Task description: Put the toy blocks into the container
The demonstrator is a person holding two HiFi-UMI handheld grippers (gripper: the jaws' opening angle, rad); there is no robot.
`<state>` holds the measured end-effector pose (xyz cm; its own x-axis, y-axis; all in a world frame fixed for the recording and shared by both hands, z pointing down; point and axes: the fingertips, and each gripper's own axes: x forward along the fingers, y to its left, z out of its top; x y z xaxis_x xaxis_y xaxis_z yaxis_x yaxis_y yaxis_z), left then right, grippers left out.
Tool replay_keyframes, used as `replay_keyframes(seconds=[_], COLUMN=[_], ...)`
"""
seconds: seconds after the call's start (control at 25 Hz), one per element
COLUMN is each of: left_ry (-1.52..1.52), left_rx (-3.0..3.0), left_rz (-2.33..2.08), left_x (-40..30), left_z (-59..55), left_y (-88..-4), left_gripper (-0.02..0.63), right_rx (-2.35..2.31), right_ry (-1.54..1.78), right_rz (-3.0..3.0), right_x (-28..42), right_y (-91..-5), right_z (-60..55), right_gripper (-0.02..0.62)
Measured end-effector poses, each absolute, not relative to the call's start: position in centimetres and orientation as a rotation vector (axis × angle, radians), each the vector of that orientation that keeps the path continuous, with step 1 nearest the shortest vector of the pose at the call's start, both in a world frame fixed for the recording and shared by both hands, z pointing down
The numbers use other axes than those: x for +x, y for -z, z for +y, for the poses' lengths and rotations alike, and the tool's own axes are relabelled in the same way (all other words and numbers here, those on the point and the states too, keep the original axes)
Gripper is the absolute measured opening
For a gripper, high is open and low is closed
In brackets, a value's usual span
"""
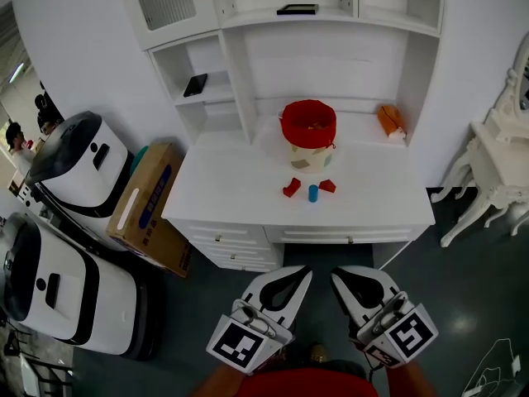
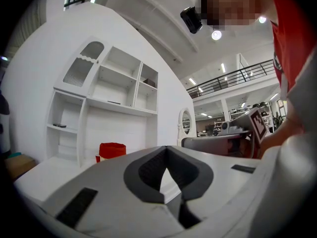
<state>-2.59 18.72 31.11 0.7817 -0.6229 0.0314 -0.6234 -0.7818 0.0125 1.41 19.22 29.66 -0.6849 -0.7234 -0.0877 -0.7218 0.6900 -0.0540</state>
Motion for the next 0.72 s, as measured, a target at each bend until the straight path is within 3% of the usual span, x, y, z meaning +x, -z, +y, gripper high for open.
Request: replay_keyframes(seconds=[0.72], left_ry=[-0.021], left_rx=[2.938], left_rz=[-1.202], left_x=[0.0], left_z=[14.8], left_y=[-32.1], left_gripper=[0.015], right_rx=[-1.096], right_ry=[0.026], right_rz=[2.83], right_x=[4.4], right_y=[-30.3], right_z=[16.0], right_gripper=[0.025])
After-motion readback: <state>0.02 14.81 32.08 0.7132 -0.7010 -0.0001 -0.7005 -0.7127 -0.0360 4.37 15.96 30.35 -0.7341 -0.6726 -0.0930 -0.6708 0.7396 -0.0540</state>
